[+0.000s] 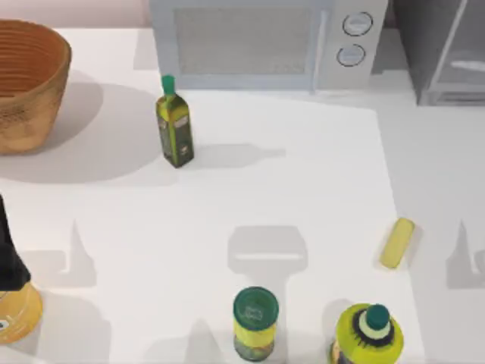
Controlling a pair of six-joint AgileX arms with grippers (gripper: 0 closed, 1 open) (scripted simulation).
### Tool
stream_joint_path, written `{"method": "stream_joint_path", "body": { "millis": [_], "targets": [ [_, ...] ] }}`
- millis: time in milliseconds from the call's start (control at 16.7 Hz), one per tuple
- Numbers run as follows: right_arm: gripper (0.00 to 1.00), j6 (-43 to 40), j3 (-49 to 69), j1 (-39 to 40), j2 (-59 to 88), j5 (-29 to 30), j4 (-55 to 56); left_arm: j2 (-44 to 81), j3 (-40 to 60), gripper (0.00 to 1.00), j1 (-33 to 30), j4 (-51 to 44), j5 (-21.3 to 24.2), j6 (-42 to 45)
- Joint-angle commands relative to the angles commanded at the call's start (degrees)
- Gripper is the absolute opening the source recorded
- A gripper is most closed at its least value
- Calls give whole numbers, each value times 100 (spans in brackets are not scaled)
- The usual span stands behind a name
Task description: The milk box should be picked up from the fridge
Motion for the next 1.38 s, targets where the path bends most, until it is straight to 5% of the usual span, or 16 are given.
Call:
{"method": "stream_joint_path", "body": {
  "millis": [480,1380],
  "targets": [
    [100,36,197,-544,1219,-512,1099,0,0,100,0,0,0,0],
    [100,65,854,-2395,8254,-2329,7411,0,0,100,0,0,0,0]
  ]
}}
